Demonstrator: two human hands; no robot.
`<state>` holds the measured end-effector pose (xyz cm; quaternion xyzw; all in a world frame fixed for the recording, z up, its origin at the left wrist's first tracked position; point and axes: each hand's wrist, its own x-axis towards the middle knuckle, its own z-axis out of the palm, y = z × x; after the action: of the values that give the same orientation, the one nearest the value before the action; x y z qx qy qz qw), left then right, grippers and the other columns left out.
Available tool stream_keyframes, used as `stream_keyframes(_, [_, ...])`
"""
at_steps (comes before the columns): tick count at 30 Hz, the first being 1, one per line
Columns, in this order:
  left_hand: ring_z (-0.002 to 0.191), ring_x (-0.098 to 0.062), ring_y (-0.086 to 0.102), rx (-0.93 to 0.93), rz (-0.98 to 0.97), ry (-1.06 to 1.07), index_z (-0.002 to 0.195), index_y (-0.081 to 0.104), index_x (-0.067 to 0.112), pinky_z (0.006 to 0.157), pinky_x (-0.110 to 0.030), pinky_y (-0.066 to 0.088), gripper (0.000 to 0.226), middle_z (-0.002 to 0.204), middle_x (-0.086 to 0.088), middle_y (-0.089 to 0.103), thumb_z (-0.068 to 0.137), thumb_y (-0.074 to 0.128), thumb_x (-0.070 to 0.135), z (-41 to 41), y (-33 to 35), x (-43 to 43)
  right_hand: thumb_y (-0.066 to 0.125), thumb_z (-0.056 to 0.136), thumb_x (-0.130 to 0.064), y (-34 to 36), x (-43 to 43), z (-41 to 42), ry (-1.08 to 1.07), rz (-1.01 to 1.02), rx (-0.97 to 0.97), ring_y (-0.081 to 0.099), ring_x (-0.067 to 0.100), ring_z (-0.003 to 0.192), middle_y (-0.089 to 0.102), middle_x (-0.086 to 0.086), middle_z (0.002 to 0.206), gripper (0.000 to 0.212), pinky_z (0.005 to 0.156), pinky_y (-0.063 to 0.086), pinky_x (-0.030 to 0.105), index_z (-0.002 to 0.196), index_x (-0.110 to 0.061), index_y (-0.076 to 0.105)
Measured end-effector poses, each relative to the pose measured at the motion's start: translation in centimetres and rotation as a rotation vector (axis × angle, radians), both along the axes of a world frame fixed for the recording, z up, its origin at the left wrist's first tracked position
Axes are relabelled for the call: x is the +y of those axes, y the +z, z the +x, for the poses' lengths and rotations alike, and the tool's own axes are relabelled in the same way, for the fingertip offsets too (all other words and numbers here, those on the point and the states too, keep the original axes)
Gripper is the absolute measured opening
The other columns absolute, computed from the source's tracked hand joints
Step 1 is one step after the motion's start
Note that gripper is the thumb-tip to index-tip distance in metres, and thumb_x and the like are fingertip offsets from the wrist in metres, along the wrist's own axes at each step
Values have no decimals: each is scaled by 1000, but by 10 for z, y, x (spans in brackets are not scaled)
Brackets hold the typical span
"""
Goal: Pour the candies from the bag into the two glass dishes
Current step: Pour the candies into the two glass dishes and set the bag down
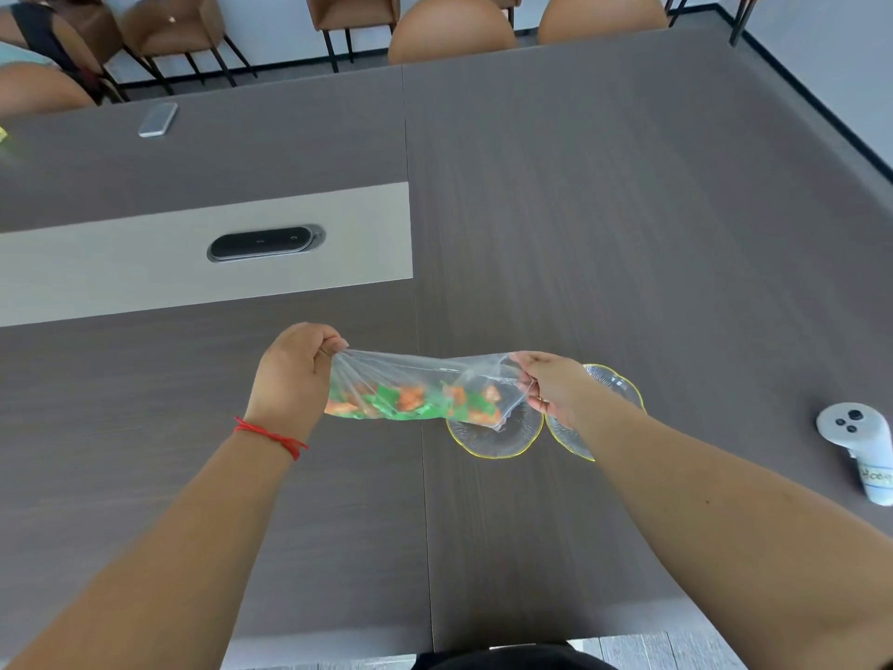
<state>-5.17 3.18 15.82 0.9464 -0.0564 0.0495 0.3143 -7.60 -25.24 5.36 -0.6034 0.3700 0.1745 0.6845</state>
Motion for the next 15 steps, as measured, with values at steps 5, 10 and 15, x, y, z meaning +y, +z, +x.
stream_keyframes(5, [89, -14, 48, -35, 6, -4, 88, 63, 5, 79, -24, 34, 20, 91, 0, 57, 89, 43, 1, 4, 5, -2, 54, 97, -30, 0, 2, -1, -6, 7, -23, 58, 6, 64, 55, -5, 71, 18, 76, 46, 28, 106, -25, 69])
stream_keyframes(10, [89, -15, 48, 2, 13, 36, 89, 63, 7, 80, -27, 36, 20, 94, -1, 57, 91, 43, 6, 6, 1, 3, 56, 96, -30, 2, 2, 1, -8, -14, -35, 61, 8, 69, 58, -5, 73, 18, 75, 47, 29, 107, -25, 70])
stream_keyframes(15, [90, -15, 48, -24, 8, 54, 90, 63, 5, 82, -27, 36, 21, 94, -1, 56, 92, 43, 6, -2, 4, 8, 56, 97, -28, 7, 6, 3, 7, -15, -52, 63, 4, 62, 58, -3, 74, 20, 62, 44, 24, 110, -20, 69])
